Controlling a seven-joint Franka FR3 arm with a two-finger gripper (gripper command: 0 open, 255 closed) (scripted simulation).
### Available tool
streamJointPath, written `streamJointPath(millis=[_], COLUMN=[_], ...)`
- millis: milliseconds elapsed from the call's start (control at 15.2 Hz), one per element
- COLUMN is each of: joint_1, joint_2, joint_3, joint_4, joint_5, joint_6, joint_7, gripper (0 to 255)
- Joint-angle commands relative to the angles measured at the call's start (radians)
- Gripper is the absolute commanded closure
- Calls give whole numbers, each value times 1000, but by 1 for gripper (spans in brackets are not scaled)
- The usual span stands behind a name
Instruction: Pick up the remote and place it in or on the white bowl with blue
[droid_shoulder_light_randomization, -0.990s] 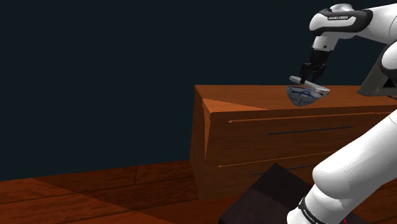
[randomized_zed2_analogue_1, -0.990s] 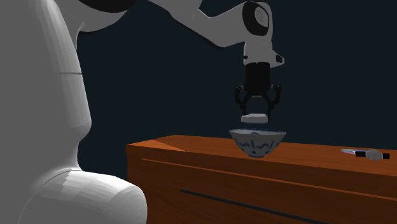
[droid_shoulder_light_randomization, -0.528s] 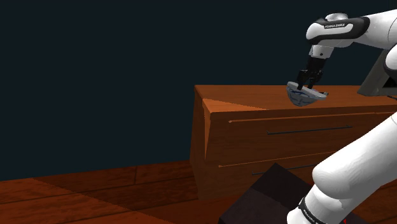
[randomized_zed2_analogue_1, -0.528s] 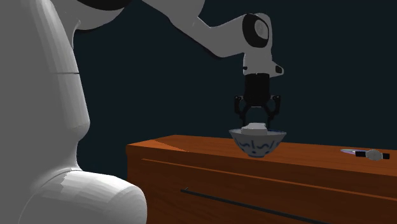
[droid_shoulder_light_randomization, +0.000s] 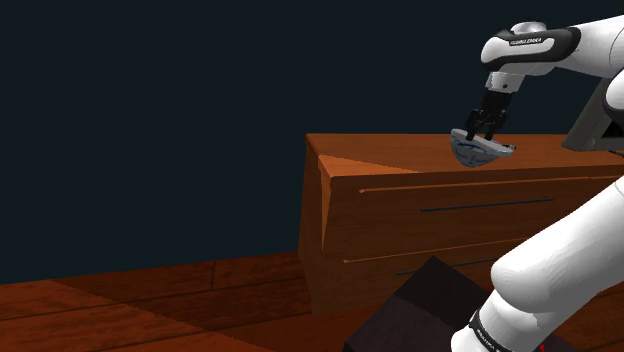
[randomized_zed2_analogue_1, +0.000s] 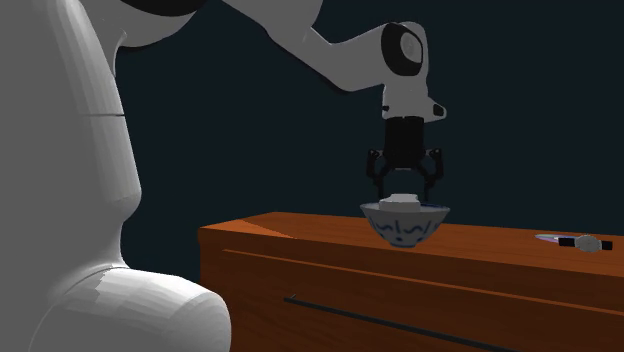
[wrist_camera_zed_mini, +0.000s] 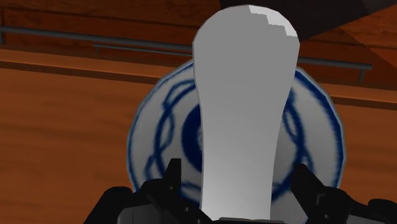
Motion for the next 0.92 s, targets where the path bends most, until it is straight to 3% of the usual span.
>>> streamJointPath(millis=[0,198,462,858], joint_1=[0,0,4,4], joint_2=[0,1,33,33], joint_3=[0,0,-2,-2], joint_4=[-1,0,158,158], joint_5=[0,0,15,15], joint_6=[0,0,-129,-129], joint_7=[0,0,-13,-13], gripper=[0,0,0,0])
